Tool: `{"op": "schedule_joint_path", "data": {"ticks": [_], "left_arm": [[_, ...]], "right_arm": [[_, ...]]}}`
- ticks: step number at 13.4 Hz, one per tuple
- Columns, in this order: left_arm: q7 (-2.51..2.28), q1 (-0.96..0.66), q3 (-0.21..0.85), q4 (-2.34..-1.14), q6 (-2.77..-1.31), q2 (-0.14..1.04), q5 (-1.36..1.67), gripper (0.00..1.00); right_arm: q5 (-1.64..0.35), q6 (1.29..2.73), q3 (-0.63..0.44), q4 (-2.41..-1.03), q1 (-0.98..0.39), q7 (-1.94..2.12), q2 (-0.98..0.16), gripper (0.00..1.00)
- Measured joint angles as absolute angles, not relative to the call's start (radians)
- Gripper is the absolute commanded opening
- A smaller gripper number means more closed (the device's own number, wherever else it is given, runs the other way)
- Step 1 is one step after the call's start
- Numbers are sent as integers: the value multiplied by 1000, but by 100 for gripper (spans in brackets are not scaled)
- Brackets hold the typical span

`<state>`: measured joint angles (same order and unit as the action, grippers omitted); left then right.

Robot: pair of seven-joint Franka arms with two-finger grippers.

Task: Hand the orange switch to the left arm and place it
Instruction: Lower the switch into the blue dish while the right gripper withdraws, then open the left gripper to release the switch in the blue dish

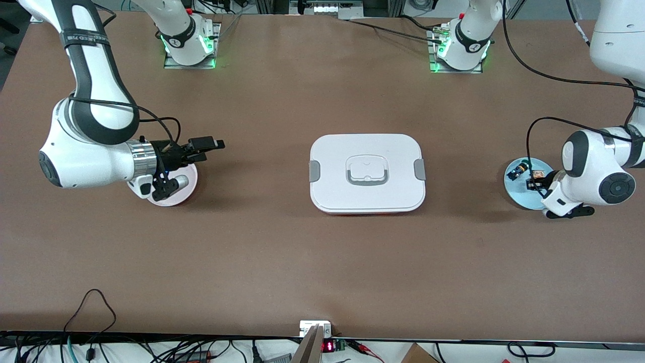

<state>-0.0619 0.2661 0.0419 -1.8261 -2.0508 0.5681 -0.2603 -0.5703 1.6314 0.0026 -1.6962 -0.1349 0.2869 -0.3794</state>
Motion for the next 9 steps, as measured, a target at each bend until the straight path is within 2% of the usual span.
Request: {"op": "schedule_joint_path", "data": {"ticks": [3,6,8,9], "left_arm": [[-62,266,31,-1813,-2059,581,-260,4],[-62,270,9,-1790,-2081,608,-260,1],[-52,282,5,-1784,-2103,626,-260,2],[-44,284,5,-1783,-2107,633,-260,7]], "right_arm": [[-265,1606,2,-1656,-135,218,-377,100],[-26,1527,1,-1575,-135,165,-367,100],[46,1504,-1,-1507,-131,161,-351,100],[57,1503,-3,-1474,-122,161,-339,100]]}}
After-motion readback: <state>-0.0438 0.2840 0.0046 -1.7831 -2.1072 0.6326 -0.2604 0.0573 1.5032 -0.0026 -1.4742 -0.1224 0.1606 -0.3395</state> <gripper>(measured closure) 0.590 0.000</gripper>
